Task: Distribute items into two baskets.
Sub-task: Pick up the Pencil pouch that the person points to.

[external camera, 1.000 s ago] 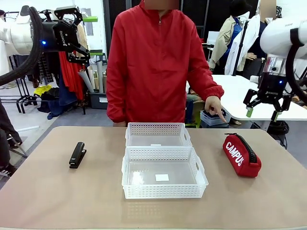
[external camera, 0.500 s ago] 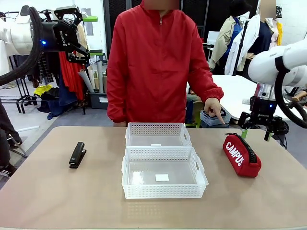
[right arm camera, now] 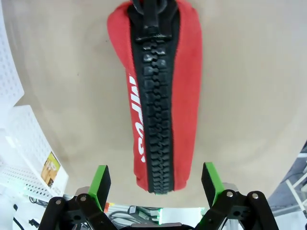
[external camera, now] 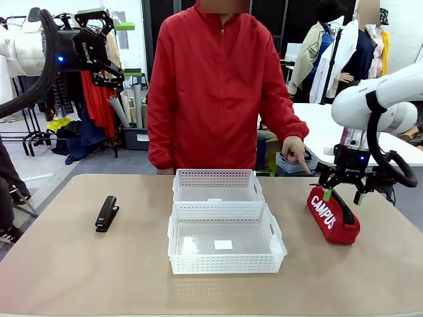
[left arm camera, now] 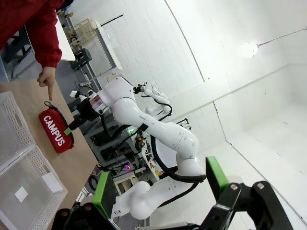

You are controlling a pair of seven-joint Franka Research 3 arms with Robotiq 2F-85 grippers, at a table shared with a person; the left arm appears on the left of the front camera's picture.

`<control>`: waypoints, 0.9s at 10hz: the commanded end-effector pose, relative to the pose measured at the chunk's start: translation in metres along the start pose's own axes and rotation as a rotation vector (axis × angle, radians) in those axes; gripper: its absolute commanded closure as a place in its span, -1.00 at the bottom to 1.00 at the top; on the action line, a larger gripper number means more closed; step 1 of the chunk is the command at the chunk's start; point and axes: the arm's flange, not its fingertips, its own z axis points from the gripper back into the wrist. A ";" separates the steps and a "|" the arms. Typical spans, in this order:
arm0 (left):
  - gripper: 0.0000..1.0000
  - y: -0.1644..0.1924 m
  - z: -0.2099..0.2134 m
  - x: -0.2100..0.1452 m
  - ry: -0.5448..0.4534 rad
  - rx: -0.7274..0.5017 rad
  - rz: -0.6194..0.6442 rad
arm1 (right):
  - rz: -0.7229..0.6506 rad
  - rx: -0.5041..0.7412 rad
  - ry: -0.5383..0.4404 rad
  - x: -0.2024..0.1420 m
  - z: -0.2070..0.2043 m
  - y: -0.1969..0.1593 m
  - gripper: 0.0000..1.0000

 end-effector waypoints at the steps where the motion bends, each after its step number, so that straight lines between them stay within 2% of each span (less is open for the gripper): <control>1: -1.00 -0.001 0.001 -0.002 -0.003 -0.003 0.000 | 0.004 0.032 -0.032 0.003 -0.011 0.004 -1.00; 2: -1.00 -0.001 0.001 -0.002 -0.003 -0.003 0.000 | 0.024 0.005 -0.040 0.004 -0.013 0.003 -0.95; 3: -1.00 -0.001 0.001 -0.002 -0.003 -0.003 0.000 | 0.032 -0.019 -0.016 0.004 -0.016 0.004 -0.55; 7: -1.00 -0.001 0.001 -0.002 -0.003 -0.003 0.000 | 0.030 -0.012 -0.034 0.002 -0.014 0.003 1.00; 9: -1.00 -0.001 0.001 -0.002 -0.003 -0.003 0.000 | 0.027 -0.013 -0.040 0.000 -0.012 0.003 1.00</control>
